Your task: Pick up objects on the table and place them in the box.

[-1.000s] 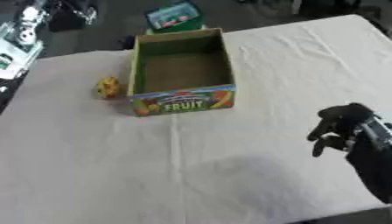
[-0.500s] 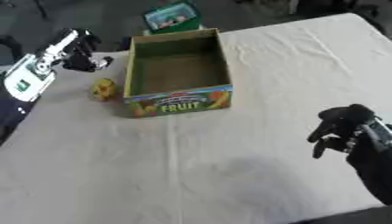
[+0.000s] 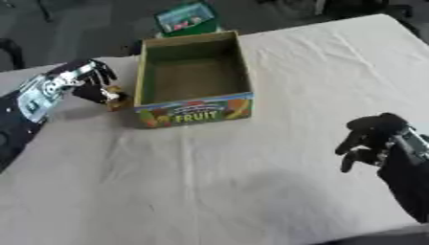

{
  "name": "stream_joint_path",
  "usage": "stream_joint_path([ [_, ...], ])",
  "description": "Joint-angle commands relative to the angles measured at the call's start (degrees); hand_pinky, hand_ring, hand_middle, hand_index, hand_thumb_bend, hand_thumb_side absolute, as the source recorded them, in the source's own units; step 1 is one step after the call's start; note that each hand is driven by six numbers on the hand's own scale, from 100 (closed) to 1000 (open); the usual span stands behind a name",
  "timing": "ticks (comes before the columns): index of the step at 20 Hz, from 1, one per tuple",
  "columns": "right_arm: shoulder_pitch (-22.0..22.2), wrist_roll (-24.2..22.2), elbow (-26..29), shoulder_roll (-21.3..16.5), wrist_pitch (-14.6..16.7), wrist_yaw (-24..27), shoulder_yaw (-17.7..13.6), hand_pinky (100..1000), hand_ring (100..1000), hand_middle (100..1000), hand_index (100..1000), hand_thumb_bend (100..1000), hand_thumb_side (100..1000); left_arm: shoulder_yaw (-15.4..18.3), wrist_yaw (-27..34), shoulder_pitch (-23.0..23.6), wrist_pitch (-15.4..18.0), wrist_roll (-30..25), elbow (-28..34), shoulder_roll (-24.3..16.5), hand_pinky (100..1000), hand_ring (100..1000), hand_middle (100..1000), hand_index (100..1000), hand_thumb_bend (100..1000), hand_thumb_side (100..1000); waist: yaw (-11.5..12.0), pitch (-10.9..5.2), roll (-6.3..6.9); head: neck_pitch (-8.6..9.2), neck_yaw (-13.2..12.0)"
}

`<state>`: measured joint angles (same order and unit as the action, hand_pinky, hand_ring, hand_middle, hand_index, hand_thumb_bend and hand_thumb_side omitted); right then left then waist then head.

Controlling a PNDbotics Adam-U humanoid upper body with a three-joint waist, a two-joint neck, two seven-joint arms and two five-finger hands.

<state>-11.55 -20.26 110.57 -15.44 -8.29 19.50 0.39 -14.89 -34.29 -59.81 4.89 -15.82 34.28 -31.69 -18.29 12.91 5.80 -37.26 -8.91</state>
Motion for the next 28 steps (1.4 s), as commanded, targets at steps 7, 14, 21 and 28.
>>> stream_joint_path([
  [7,-0.21,0.03,1.02,-0.64,-0.06,-0.03,-0.17,404,557,498,681,100,728,1.53,-8.98,-0.79,0.38,-7.35,1.74,-0.83,508,496,503,664,642,420,0.44,-1.1,-0.64,-0.38,0.42],
  [14,0.05,0.11,0.94,-0.61,0.0,0.15,-0.34,405,557,498,681,100,724,4.17,-15.9,-0.53,0.83,-9.78,4.84,-0.79,263,264,225,379,727,463,0.83,-1.48,-0.89,-0.56,0.79],
  [21,0.3,0.21,0.84,-0.58,-0.02,0.28,-0.46,405,557,499,681,100,723,7.88,-22.99,-0.52,4.25,-9.15,7.9,-0.13,231,227,171,303,403,322,1.32,-1.83,-1.06,-0.89,1.19],
  [28,0.44,0.26,0.85,-0.5,0.03,0.41,-0.54,405,557,499,682,100,722,12.55,-29.97,-0.76,8.29,-4.7,10.25,1.41,195,178,114,263,210,235,1.48,-1.96,-1.28,-0.79,1.43],
])
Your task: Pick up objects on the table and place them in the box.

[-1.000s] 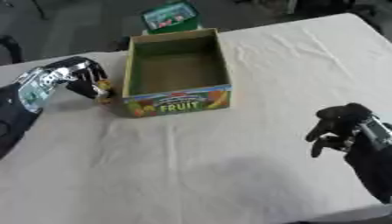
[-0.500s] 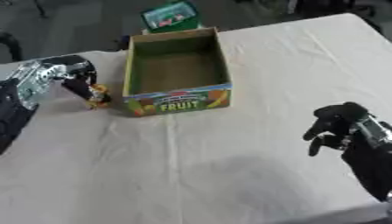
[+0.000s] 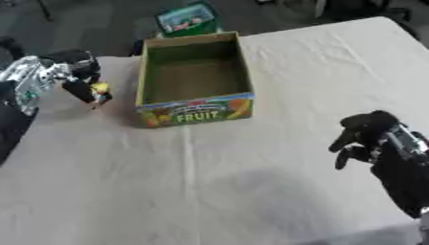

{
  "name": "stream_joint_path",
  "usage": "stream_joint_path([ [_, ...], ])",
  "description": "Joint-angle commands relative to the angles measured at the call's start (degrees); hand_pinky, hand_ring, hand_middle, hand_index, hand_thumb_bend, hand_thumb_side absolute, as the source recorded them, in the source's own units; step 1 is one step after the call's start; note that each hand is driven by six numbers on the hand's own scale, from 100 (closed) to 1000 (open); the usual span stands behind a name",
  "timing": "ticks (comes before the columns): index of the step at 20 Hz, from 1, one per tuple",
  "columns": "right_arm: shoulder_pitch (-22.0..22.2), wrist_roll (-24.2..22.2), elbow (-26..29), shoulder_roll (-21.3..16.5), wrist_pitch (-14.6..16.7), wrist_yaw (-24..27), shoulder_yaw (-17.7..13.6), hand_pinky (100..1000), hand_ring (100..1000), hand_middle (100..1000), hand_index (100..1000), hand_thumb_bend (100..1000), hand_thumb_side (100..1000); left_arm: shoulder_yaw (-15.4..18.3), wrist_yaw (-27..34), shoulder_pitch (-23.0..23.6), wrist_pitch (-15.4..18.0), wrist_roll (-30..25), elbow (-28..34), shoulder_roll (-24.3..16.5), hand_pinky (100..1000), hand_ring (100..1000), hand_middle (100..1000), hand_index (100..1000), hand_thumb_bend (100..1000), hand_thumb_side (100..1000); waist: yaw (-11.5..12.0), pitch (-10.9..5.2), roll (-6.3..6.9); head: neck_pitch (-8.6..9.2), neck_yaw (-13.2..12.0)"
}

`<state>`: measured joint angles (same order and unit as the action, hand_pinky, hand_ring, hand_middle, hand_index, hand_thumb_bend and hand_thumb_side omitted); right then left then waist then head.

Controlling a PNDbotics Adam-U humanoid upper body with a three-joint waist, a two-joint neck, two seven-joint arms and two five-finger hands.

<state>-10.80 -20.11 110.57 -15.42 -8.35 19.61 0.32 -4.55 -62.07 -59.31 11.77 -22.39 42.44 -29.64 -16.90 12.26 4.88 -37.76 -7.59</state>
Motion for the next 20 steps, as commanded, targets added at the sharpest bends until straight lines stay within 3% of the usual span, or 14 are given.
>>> stream_joint_path([
  [1,-0.27,0.11,0.83,-0.51,0.08,0.29,-0.46,405,557,499,682,100,721,3.09,-3.13,-1.58,2.2,2.8,2.9,-0.23,192,175,111,261,190,225,0.13,-1.33,-0.43,-0.3,0.15],
  [6,-0.13,0.06,0.83,-0.49,0.16,0.26,-0.44,405,557,499,681,100,720,5.2,-3.02,-3.1,5.87,7.42,8.87,0.76,172,164,103,260,154,181,0.31,-1.36,-0.63,-0.32,0.27],
  [11,-0.25,-0.18,0.88,-0.51,0.23,0.36,-0.21,405,557,499,681,100,715,2.28,-1.9,-3.79,7.95,16.42,14.26,2.4,173,180,120,277,232,143,0.03,-1.34,-0.8,-0.11,-0.1],
  [16,-0.65,-0.43,1.04,-0.34,0.29,0.68,0.01,405,557,499,681,100,712,0.33,-4.72,-3.42,9.11,22.64,13.15,5.9,202,195,140,284,240,134,-0.82,-0.99,-1.02,0.59,-0.62],
  [20,-1.03,-0.56,1.14,-0.11,0.22,0.81,0.14,405,557,499,681,100,713,-0.04,-7.11,-2.39,9.75,27.39,11.04,8.43,251,223,177,324,176,137,-1.32,-0.53,-1.12,1.17,-0.4],
])
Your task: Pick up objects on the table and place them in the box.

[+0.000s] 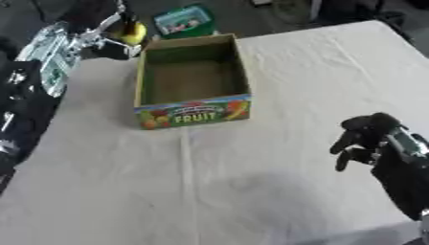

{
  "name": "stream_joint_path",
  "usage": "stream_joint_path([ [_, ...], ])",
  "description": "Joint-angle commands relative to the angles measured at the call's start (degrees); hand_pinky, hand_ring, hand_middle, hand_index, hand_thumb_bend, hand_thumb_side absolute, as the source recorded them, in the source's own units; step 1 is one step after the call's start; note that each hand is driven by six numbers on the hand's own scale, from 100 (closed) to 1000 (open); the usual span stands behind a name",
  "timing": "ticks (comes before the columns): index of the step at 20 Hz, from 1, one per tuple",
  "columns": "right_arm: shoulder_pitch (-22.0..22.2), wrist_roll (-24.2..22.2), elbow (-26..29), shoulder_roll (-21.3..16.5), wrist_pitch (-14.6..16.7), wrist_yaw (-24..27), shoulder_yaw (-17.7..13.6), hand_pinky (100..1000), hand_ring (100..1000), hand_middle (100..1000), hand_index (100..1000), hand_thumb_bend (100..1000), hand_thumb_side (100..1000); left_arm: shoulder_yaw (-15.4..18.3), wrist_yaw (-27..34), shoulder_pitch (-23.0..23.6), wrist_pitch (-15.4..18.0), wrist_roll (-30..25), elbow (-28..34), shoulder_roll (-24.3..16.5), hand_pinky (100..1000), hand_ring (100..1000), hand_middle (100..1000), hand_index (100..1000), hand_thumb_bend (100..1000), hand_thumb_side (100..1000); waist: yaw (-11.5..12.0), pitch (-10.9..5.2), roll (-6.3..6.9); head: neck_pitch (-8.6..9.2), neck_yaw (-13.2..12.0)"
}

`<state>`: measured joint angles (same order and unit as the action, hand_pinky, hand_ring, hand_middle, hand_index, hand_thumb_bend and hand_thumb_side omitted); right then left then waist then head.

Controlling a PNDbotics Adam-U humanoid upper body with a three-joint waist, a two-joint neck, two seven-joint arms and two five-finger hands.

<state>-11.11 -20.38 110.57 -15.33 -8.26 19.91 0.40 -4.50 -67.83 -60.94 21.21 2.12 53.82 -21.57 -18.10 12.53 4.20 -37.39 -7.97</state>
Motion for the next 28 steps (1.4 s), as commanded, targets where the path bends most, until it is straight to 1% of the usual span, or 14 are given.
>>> stream_joint_path([
  [1,-0.81,-0.32,1.17,-0.15,0.12,0.54,0.1,405,557,499,681,100,713,-0.15,-1.93,-0.57,0.42,4.13,-0.86,0.78,321,289,253,388,223,138,-0.24,-0.69,-0.45,0.89,0.01],
  [4,-1.03,-0.38,1.27,-0.02,0.11,0.61,0.14,405,557,499,681,100,713,-0.3,-4.54,0.02,0.06,7.76,-2.07,1.82,451,428,415,567,473,200,-0.65,-0.38,-0.47,1.19,-0.05],
  [5,-1.06,-0.39,1.28,0.01,0.1,0.62,0.14,405,557,499,681,100,714,-0.32,-5.53,0.13,-0.19,8.69,-2.36,2.0,509,483,480,641,642,233,-0.72,-0.33,-0.49,1.25,-0.08],
  [6,-1.05,-0.37,1.29,0.04,0.09,0.61,0.12,405,557,499,681,100,715,-0.25,-6.32,0.27,-0.53,9.73,-2.47,2.13,550,532,527,699,745,245,-0.74,-0.3,-0.5,1.28,-0.11],
  [8,-1.02,-0.34,1.27,0.08,0.06,0.56,0.09,405,557,499,681,100,718,0.13,-6.56,0.56,-1.18,12.22,-2.49,2.33,596,585,588,755,827,210,-0.65,-0.29,-0.5,1.26,-0.1],
  [10,-0.96,-0.34,1.21,0.14,-0.01,0.48,0.08,405,558,499,681,100,719,0.5,-4.75,0.82,-1.57,14.97,-2.15,2.4,607,599,613,778,783,163,-0.41,-0.35,-0.48,1.23,0.01],
  [14,-0.82,-0.23,1.13,0.23,-0.08,0.47,-0.05,405,558,499,681,100,720,0.63,3.59,1.52,-1.44,18.69,-0.18,1.87,579,571,594,773,625,173,0.32,-0.55,-0.61,1.12,0.45],
  [16,-0.64,-0.12,1.04,0.27,-0.11,0.42,-0.16,406,558,499,681,100,721,0.22,10.33,2.31,-1.14,18.56,1.73,1.25,561,548,568,765,467,134,0.94,-0.73,-0.72,0.97,0.7],
  [17,-0.56,-0.06,1.01,0.28,-0.13,0.41,-0.22,406,558,499,681,100,720,-0.14,13.82,2.77,-1.28,17.87,2.92,0.66,553,537,557,760,293,128,1.23,-0.82,-0.75,0.89,0.82],
  [18,-0.47,0.01,0.97,0.31,-0.14,0.41,-0.28,406,558,499,681,100,721,-0.55,18.43,3.53,-1.14,16.82,4.56,0.34,544,526,547,756,153,150,1.68,-0.94,-0.81,0.76,1.01],
  [19,-0.44,0.1,0.93,0.33,-0.16,0.44,-0.35,406,558,499,681,100,718,-1.1,24.02,4.51,-0.68,15.17,6.56,-0.21,539,521,541,752,100,264,2.1,-1.04,-0.85,0.68,1.1],
  [21,-0.36,0.25,0.84,0.38,-0.23,0.55,-0.47,407,558,499,681,100,720,-1.9,35.3,7.08,-0.17,11.18,11.76,-2.22,534,517,537,748,100,223,2.95,-1.25,-0.97,0.62,1.54],
  [25,-0.02,0.82,0.76,0.33,-0.12,0.84,-1.03,408,558,500,681,100,707,-1.33,56.84,15.13,-3.84,5.04,23.41,-6.49,489,482,500,730,100,532,5.43,-1.74,-1.38,0.29,2.53],
  [28,0.17,1.36,0.79,0.2,0.03,1.19,-1.51,408,558,500,681,100,706,0.89,70.65,23.69,-8.16,3.36,31.79,-8.01,478,477,496,729,100,602,7.31,-2.03,-1.59,0.14,3.19],
])
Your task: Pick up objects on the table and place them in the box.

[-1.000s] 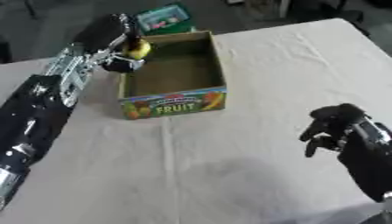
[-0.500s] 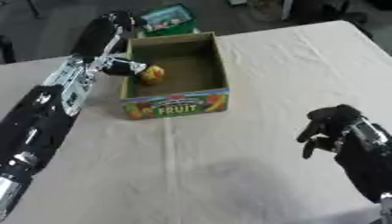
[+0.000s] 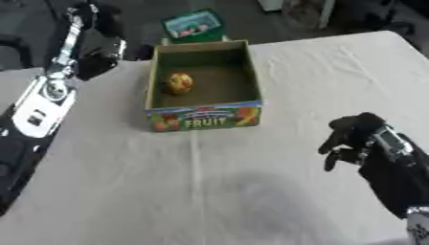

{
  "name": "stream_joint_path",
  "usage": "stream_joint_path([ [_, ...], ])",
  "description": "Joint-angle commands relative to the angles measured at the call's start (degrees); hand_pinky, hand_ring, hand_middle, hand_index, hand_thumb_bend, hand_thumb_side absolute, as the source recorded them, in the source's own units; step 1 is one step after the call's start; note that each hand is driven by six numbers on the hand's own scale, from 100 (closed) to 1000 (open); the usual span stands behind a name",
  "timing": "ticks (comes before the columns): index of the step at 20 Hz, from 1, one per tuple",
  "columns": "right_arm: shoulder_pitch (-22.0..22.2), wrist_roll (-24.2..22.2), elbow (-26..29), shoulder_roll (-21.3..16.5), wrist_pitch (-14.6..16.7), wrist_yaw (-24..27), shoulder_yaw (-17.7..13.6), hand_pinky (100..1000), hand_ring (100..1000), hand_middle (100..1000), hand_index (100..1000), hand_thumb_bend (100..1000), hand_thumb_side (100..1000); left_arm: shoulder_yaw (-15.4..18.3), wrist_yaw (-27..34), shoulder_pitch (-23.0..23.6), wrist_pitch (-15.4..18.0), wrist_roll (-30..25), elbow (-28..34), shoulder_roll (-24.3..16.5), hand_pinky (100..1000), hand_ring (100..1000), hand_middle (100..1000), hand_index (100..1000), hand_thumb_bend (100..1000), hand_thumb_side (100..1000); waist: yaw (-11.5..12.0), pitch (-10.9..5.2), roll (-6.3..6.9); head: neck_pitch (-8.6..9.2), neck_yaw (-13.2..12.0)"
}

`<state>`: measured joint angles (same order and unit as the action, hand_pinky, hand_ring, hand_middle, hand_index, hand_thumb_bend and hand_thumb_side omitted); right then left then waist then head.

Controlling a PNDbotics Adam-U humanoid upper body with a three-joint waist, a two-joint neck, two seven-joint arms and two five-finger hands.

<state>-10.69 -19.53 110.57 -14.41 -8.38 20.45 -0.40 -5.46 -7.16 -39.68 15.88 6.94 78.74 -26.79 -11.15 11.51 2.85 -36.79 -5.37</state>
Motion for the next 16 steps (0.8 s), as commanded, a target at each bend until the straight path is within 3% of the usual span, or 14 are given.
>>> stream_joint_path([
  [1,-0.13,0.68,0.79,-0.78,0.21,0.73,-0.86,408,557,500,681,100,705,2.84,13.63,5.37,-4.25,-1.38,9.22,-2.87,474,475,495,728,100,628,1.02,-1.09,-0.3,-0.55,0.83],
  [5,0.06,1.61,0.75,-0.85,0.44,1.19,-1.32,405,554,498,679,100,704,6.64,21.46,14.53,-8.75,0.02,15.16,-1.33,468,472,491,724,100,706,3.08,-1.22,-0.45,-0.96,1.21],
  [10,0.33,2.53,0.84,-0.96,0.73,1.4,-1.81,403,552,496,677,100,697,10.59,22.94,23.94,-11.38,2.65,18.66,4.19,461,464,480,715,100,794,4.55,-1.18,-0.79,-1.09,1.73],
  [16,0.59,3.32,0.9,-1.02,1.03,1.27,-2.16,401,552,495,676,100,698,11.09,22.88,28.16,-12.81,3.12,19.61,7.43,457,456,470,711,100,822,5.9,-1.09,-0.9,-1.33,2.15],
])
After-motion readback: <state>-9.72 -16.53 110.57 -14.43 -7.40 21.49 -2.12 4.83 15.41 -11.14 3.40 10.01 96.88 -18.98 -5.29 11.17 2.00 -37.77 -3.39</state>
